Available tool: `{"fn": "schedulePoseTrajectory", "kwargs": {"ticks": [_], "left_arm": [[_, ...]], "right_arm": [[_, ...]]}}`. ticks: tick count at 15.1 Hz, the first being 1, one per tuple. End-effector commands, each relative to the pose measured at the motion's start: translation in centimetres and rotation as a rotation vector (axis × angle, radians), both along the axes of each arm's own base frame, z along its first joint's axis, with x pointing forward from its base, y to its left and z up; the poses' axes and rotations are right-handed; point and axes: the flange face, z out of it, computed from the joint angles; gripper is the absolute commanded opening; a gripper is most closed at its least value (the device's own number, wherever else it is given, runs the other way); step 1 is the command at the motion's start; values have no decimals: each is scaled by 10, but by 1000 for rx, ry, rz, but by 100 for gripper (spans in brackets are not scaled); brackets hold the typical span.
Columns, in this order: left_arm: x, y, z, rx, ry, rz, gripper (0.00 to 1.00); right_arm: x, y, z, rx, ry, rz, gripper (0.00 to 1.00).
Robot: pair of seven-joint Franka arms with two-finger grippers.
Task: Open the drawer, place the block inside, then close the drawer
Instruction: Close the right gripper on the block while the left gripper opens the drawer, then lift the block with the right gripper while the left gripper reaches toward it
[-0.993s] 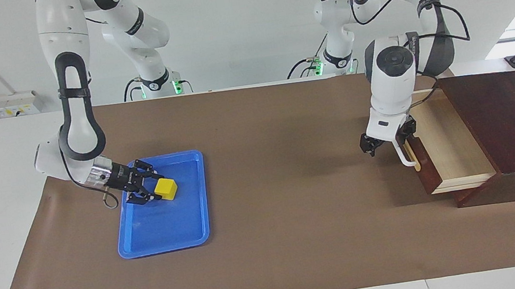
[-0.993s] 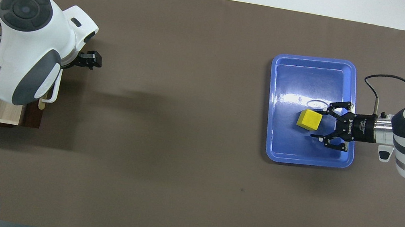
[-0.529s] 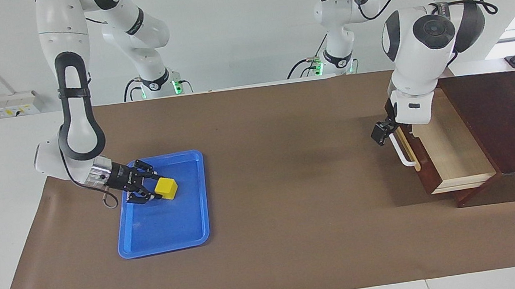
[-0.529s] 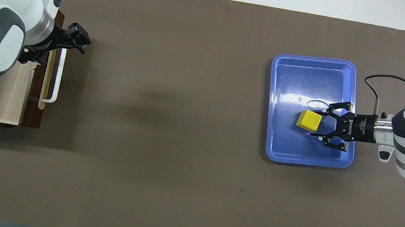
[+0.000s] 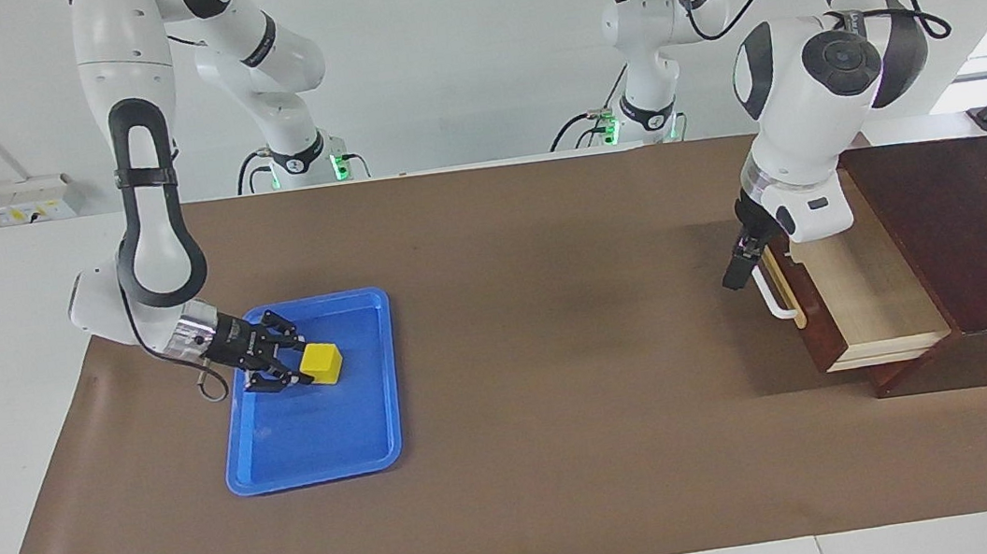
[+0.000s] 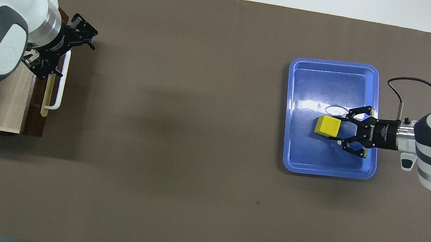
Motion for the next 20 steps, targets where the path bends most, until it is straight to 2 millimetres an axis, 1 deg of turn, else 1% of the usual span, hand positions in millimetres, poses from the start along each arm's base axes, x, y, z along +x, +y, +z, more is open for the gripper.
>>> {"fn": "schedulePoseTrajectory", "kwargs": {"ticks": [1,3,4,5,6,7,8,9,10,11,12,13,16,17,19,20], "left_arm": [[2,1,-3,-20,-11,26,100],[2,1,-3,-21,-12,39,100],[2,-3,-2,-22,-17,60,100],[2,-4,-2,-23,-24,92,100],[2,-6,-2,-24,-25,116,100],[2,-6,-2,-25,-25,138,100],[1,-8,-2,-38,-20,188,100],[2,-7,-2,-50,-17,273,100],[3,-6,-2,-59,-20,358,100],[3,-7,-4,-61,-22,436,100],[2,-9,-4,-60,-23,513,100],[2,-13,-3,-61,-26,589,100],[-4,-36,-2,-54,-22,760,100],[-8,-48,-1,-56,-20,776,100],[-13,-65,-4,-71,7,827,100],[-22,-86,-8,-64,14,804,100]], "right_arm": [[-2,1,5,5,-45,1,0],[3,0,10,3,-73,20,0],[13,-1,21,9,-87,23,0],[25,0,39,35,-99,32,0],[39,1,55,48,-93,35,0],[54,3,68,51,-75,29,0],[68,17,83,35,-65,67,0],[81,36,97,11,-64,112,0],[89,51,103,4,-53,121,0],[91,75,105,2,-41,139,0],[91,109,106,4,-40,185,0],[90,130,107,7,-34,198,0],[86,191,115,16,15,219,0],[82,212,116,14,25,237,0],[73,243,116,12,39,271,0],[68,260,116,10,53,282,0]]}}
